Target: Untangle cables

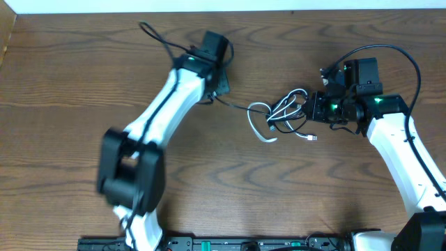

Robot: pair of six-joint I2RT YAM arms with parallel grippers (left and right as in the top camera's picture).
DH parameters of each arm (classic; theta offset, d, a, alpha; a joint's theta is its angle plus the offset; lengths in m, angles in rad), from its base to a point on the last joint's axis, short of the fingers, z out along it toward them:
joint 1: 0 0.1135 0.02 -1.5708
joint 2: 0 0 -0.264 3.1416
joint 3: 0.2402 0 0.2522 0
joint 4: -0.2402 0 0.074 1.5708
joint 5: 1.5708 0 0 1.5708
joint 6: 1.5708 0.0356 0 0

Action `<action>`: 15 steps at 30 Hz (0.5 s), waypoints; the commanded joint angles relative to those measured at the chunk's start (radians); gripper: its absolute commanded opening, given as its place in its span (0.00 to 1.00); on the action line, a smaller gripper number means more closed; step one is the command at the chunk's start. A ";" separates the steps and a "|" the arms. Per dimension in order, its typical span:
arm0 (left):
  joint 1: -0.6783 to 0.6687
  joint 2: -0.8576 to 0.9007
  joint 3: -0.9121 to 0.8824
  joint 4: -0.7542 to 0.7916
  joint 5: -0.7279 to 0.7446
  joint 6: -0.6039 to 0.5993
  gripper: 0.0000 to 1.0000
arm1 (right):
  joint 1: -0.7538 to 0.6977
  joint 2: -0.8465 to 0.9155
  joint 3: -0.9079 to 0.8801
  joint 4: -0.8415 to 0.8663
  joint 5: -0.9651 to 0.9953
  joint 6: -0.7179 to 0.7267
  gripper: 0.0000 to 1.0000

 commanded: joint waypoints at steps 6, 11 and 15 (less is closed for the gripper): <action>-0.019 -0.172 0.007 -0.050 0.152 0.083 0.12 | 0.001 -0.017 -0.002 0.014 0.008 -0.023 0.01; -0.043 -0.158 0.007 -0.050 0.382 0.234 0.33 | 0.012 -0.017 -0.002 0.023 -0.069 -0.094 0.01; -0.044 -0.158 0.007 -0.057 0.395 0.315 0.39 | 0.012 -0.017 -0.002 0.018 -0.097 -0.148 0.01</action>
